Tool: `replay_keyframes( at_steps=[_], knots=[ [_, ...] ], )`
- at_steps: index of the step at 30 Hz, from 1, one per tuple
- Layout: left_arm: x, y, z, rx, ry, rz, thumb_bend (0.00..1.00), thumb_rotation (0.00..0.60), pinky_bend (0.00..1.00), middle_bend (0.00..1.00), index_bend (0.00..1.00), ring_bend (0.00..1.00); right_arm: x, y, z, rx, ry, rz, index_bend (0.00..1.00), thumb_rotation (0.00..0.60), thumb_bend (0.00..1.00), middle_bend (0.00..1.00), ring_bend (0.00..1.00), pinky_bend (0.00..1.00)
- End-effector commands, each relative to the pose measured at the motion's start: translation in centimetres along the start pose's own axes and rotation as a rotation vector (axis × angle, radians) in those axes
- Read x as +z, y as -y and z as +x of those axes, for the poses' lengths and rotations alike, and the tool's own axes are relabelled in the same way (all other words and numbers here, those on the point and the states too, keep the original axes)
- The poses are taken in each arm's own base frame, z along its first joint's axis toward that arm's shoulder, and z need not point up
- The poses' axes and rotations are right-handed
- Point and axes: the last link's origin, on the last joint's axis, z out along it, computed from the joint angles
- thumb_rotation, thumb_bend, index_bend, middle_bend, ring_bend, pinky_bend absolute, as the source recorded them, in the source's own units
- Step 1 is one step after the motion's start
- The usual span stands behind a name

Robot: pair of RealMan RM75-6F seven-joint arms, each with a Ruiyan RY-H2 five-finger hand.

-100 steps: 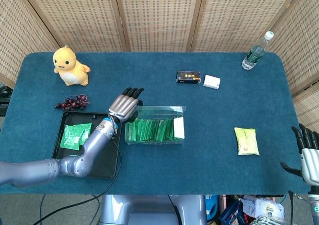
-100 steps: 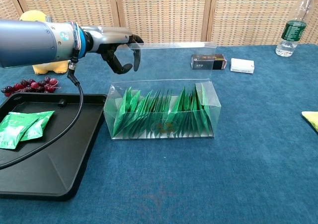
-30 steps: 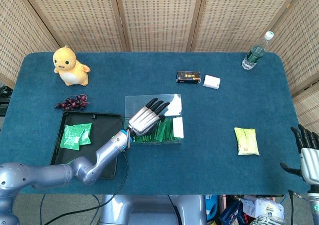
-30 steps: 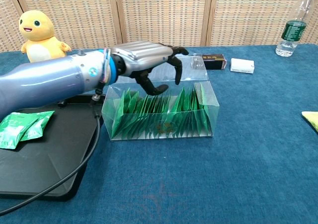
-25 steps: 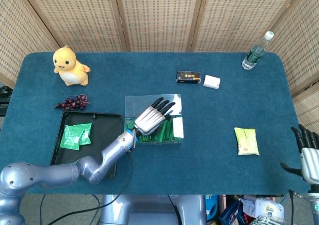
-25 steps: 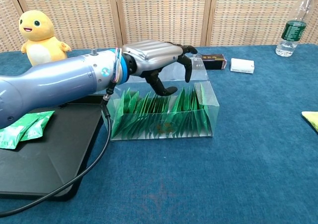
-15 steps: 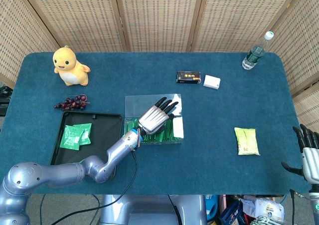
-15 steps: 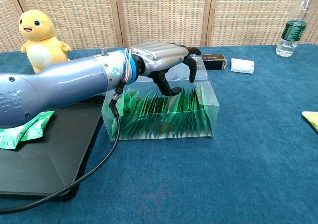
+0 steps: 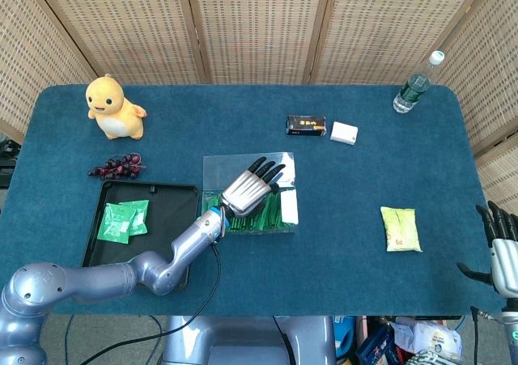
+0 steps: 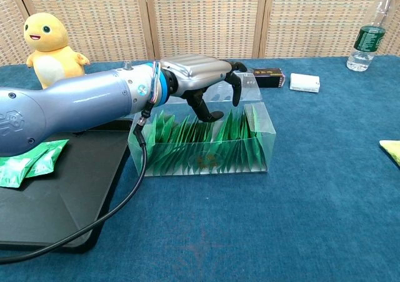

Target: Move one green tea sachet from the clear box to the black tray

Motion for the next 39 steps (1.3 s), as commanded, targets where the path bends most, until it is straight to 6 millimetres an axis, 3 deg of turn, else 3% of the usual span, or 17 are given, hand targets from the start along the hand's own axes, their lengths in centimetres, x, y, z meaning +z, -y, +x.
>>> replay_keyframes(
  at_steps=[1, 39],
  knots=[
    [-0.05, 0.11, -0.09, -0.006, 0.004, 0.002, 0.44, 0.600, 0.00, 0.00, 0.37, 0.00, 0.01, 0.04, -0.02, 0.000, 0.001, 0.002, 0.00, 0.600, 0.00, 0.00, 0.00, 0.00],
    [0.18, -0.29, -0.45, 0.006, 0.020, -0.005, 0.44, 0.600, 0.00, 0.00, 0.43, 0.00, 0.16, -0.11, -0.11, 0.000, 0.006, -0.006, 0.00, 0.600, 0.00, 0.00, 0.00, 0.00]
  ],
)
